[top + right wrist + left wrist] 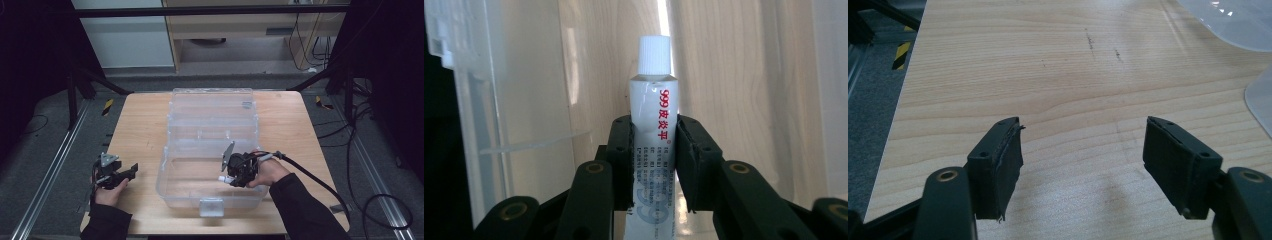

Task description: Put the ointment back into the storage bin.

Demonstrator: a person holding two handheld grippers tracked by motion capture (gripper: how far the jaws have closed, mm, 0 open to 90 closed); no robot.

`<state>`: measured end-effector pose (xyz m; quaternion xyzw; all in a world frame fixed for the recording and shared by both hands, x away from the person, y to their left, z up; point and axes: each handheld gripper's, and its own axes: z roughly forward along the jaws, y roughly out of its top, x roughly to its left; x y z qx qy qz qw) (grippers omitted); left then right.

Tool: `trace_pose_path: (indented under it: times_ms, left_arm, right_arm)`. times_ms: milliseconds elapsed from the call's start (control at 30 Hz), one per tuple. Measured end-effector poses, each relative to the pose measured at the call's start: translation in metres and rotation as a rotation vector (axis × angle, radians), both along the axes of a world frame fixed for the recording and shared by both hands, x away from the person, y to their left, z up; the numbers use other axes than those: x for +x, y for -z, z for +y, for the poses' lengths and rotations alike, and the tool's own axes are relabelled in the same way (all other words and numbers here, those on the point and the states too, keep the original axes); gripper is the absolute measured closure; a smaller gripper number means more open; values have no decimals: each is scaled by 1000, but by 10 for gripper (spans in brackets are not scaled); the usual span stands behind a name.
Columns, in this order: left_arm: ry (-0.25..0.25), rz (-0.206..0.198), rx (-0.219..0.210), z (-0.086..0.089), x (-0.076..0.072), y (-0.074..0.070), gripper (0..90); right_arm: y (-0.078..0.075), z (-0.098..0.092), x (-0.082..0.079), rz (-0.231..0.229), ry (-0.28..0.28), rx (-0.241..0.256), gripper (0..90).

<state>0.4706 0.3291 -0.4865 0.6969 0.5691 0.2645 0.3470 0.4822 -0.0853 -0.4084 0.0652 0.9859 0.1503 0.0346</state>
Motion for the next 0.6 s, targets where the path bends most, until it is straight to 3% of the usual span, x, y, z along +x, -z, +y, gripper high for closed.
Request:
trace_pose_path:
  times_ms: [600]
  left_arm:
    - [2, 1, 4, 0, 0, 0, 315]
  right_arm:
    - [20, 8, 3, 17, -33, -60, 697]
